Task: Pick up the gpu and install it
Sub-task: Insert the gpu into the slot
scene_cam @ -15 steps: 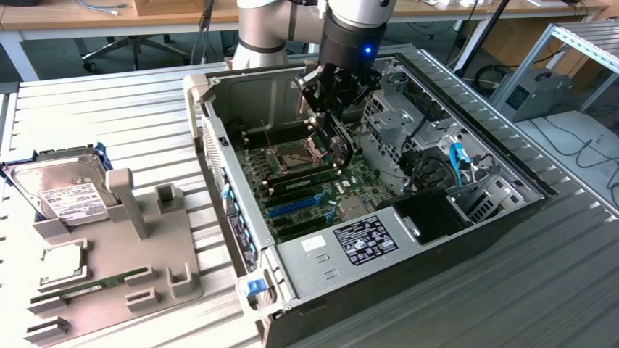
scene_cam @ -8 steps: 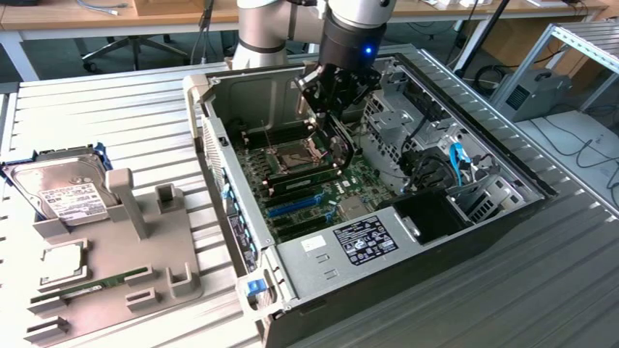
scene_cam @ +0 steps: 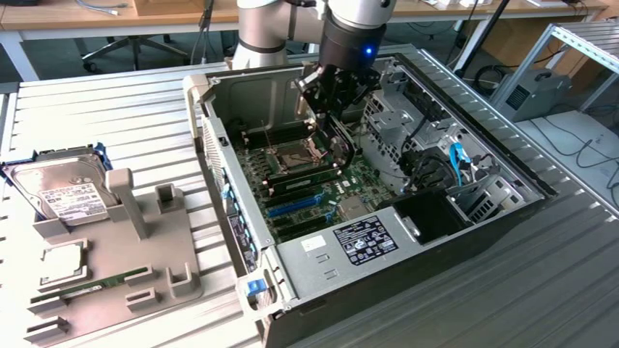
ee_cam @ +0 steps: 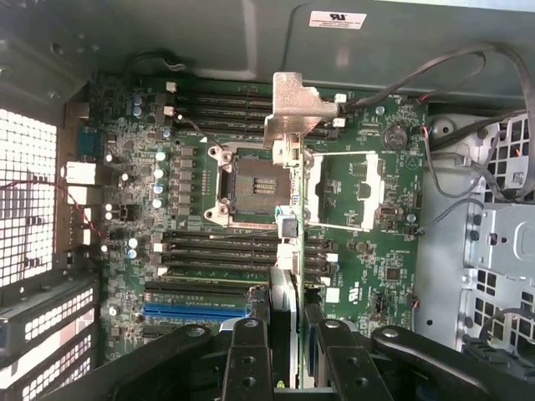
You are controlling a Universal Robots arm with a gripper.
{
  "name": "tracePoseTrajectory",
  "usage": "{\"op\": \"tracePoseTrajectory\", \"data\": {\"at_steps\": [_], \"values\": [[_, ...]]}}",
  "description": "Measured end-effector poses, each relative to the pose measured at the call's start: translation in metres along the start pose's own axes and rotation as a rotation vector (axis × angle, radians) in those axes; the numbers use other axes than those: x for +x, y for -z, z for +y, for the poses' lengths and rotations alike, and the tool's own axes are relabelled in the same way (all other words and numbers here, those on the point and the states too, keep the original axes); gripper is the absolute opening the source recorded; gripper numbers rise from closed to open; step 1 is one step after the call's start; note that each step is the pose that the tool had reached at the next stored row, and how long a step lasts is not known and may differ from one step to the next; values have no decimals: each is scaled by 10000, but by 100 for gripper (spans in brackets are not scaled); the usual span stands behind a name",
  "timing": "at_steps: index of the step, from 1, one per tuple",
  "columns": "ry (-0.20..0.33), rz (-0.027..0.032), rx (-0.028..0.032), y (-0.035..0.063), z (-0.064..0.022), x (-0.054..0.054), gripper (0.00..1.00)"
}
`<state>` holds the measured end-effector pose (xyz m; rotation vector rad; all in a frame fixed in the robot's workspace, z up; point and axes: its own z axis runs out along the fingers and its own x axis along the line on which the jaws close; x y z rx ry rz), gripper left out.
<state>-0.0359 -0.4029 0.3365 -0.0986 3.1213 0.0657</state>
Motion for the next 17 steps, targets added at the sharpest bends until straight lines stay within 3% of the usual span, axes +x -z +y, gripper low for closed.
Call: {"op": "tracePoseTrajectory", "data": {"at_steps": [17], "values": [[512,21,-10,-15,-1,0,26]]}}
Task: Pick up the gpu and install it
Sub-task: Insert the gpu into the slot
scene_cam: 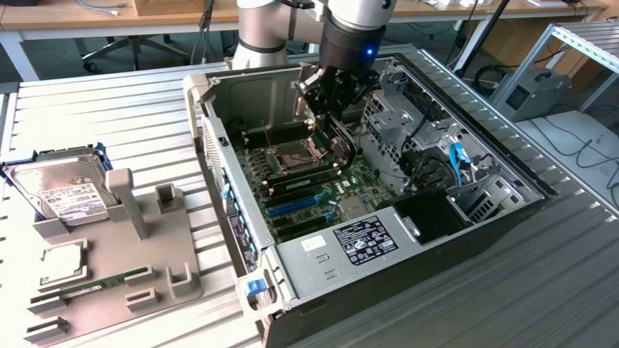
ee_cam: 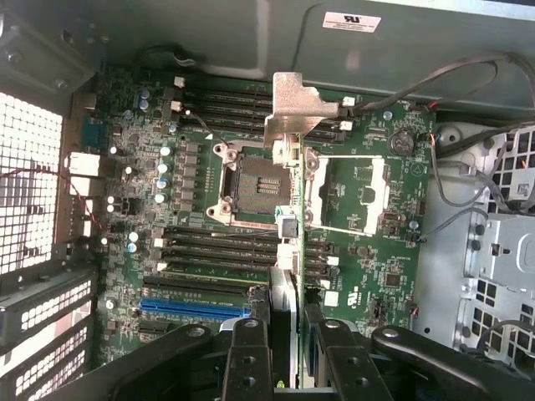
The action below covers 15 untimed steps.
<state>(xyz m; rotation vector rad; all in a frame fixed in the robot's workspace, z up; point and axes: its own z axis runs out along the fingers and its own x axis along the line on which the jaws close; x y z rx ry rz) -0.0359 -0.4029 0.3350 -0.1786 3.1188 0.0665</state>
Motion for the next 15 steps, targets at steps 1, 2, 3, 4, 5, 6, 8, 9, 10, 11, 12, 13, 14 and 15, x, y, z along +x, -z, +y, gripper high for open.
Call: {"op": "tracePoseTrajectory", "data": {"at_steps": [1,2,3,4,5,6,8,9,10,11,12,13,14,15], "values": [[42,2,0,0,0,0,26],[95,4,-2,-1,0,0,26],[133,6,-2,-1,0,0,26],[175,8,-3,-2,0,0,26],[220,9,-4,-2,0,0,26],[261,11,-5,-3,0,0,26],[413,17,-8,-4,0,0,26],[482,20,-9,-5,0,0,26],[522,22,-10,-5,0,0,26],[563,24,-11,-6,0,0,26],[608,25,-12,-6,0,0,26],[648,27,-12,-7,0,0,26],[697,29,-13,-7,0,0,26],[747,32,-14,-8,0,-1,26]]}}
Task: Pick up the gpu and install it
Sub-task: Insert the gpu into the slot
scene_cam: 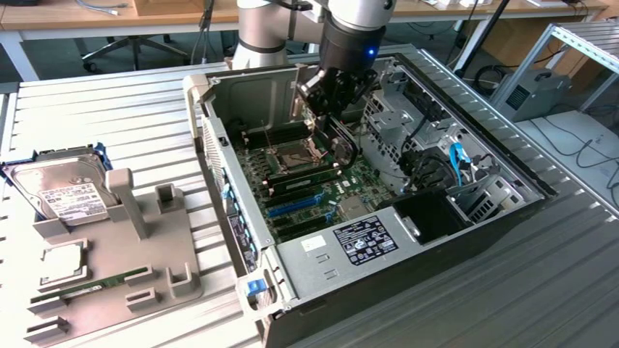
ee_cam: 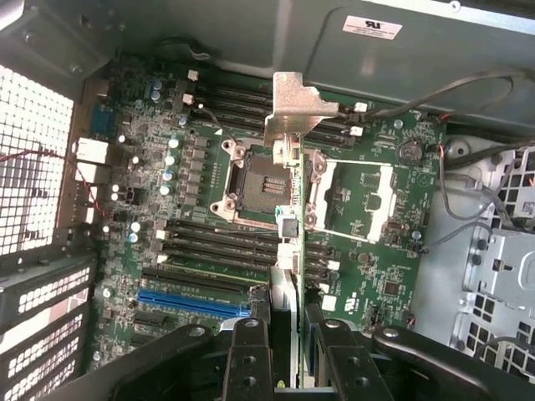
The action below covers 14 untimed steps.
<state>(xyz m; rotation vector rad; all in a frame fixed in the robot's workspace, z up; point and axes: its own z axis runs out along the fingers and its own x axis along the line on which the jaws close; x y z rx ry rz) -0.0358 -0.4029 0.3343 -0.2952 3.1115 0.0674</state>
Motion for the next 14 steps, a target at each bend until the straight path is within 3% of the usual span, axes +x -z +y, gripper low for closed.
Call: {"op": "tracePoseTrajectory", "data": {"at_steps": [14], "values": [[793,33,-15,-6,0,0,26]]}}
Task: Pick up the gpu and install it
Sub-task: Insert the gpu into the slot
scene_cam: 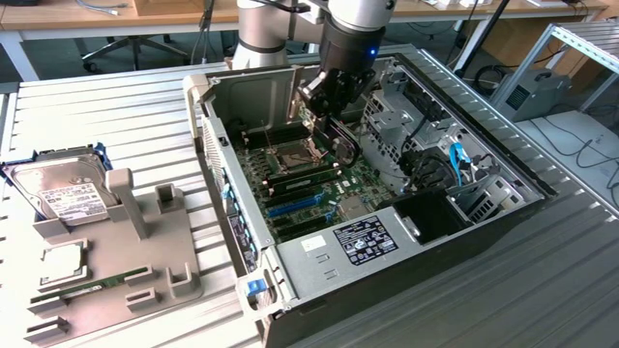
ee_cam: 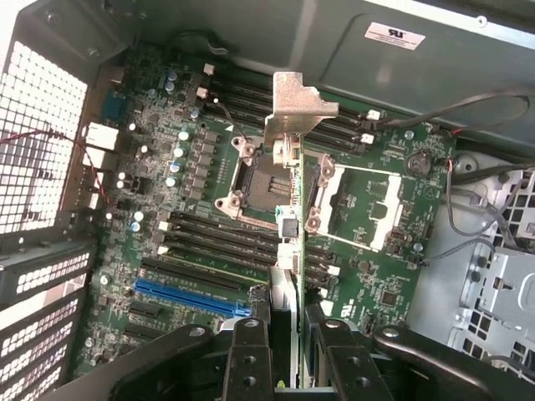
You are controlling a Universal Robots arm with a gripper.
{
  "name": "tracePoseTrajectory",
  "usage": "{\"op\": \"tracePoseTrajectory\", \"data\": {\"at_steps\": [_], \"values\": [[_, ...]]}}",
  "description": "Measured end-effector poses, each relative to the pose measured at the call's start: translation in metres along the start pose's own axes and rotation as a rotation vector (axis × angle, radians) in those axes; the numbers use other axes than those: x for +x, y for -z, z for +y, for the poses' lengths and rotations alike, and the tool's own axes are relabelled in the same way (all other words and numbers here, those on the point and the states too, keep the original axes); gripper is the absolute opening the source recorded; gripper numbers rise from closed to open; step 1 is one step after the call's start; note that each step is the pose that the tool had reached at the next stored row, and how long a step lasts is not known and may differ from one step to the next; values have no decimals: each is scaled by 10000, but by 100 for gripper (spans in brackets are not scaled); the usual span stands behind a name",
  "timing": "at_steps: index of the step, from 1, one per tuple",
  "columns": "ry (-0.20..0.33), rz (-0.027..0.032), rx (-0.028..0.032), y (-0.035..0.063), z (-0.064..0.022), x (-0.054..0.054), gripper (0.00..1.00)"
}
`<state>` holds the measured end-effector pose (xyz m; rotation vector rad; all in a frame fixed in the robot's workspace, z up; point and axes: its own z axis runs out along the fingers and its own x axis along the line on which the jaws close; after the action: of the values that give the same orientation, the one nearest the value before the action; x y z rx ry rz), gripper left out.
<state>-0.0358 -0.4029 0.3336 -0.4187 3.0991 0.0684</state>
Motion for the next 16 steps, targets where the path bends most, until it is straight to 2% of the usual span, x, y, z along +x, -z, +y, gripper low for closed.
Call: {"op": "tracePoseTrajectory", "data": {"at_steps": [16], "values": [[708,29,-14,-7,0,0,26]]}}
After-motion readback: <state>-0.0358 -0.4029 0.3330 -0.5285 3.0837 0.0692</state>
